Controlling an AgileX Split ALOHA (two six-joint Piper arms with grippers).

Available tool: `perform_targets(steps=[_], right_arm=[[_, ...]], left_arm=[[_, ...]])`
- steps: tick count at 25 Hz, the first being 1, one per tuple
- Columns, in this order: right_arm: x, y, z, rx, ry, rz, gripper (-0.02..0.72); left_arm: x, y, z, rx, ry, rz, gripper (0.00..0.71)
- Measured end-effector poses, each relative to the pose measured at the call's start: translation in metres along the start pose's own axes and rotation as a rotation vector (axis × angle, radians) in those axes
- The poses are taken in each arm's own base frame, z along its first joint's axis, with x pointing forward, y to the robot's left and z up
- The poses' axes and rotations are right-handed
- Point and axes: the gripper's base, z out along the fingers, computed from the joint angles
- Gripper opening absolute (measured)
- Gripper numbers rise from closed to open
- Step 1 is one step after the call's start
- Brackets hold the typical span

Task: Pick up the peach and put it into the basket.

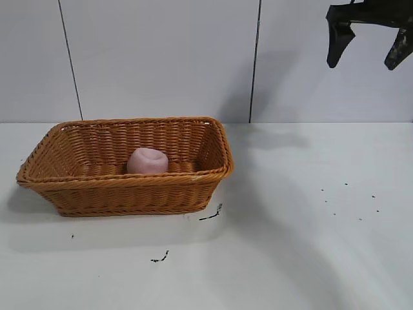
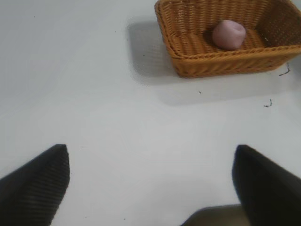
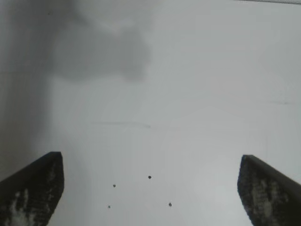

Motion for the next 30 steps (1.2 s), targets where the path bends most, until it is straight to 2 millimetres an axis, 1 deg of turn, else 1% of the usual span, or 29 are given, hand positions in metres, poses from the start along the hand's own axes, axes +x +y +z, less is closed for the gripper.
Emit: perform_targets(steps=[1, 3, 4, 5, 8, 10, 12, 14, 15, 16, 19, 24, 25, 26, 28, 30], right_arm=[[0.008, 0.001, -0.008, 0.000, 0.007, 0.000, 0.690], [0.032, 0.003, -0.018, -0.004, 0.053, 0.003, 0.690], [0.044, 0.004, -0.029, -0.004, 0.059, 0.003, 0.690], [0.059, 0.006, -0.032, -0.006, 0.086, 0.005, 0.690], [0.107, 0.010, -0.059, -0.008, 0.113, 0.003, 0.690], [0.140, 0.013, -0.070, -0.011, 0.137, -0.004, 0.690], [0.172, 0.016, -0.086, -0.011, 0.123, -0.017, 0.690], [0.205, 0.019, -0.096, -0.010, 0.113, -0.023, 0.690], [0.218, 0.020, -0.103, -0.007, 0.081, -0.025, 0.690], [0.231, 0.021, -0.104, -0.005, 0.061, -0.026, 0.690], [0.271, 0.025, -0.117, 0.002, -0.086, -0.026, 0.690], [0.332, 0.029, -0.125, 0.014, -0.272, -0.033, 0.690], [0.332, 0.029, -0.125, 0.014, -0.272, -0.033, 0.690], [0.354, 0.031, -0.128, 0.020, -0.351, -0.037, 0.690], [0.373, 0.032, -0.125, 0.026, -0.405, -0.041, 0.690], [0.386, 0.033, -0.130, 0.035, -0.482, -0.045, 0.690]], left_arm=[[0.000, 0.000, 0.000, 0.000, 0.000, 0.000, 0.692], [0.000, 0.000, 0.000, 0.000, 0.000, 0.000, 0.692], [0.000, 0.000, 0.000, 0.000, 0.000, 0.000, 0.692], [0.000, 0.000, 0.000, 0.000, 0.000, 0.000, 0.692], [0.000, 0.000, 0.000, 0.000, 0.000, 0.000, 0.692], [0.000, 0.000, 0.000, 0.000, 0.000, 0.000, 0.692], [0.000, 0.000, 0.000, 0.000, 0.000, 0.000, 0.692], [0.000, 0.000, 0.000, 0.000, 0.000, 0.000, 0.692], [0.000, 0.000, 0.000, 0.000, 0.000, 0.000, 0.692], [0.000, 0.000, 0.000, 0.000, 0.000, 0.000, 0.692], [0.000, 0.000, 0.000, 0.000, 0.000, 0.000, 0.692], [0.000, 0.000, 0.000, 0.000, 0.000, 0.000, 0.692], [0.000, 0.000, 0.000, 0.000, 0.000, 0.000, 0.692], [0.000, 0.000, 0.000, 0.000, 0.000, 0.000, 0.692], [0.000, 0.000, 0.000, 0.000, 0.000, 0.000, 0.692], [0.000, 0.000, 0.000, 0.000, 0.000, 0.000, 0.692]])
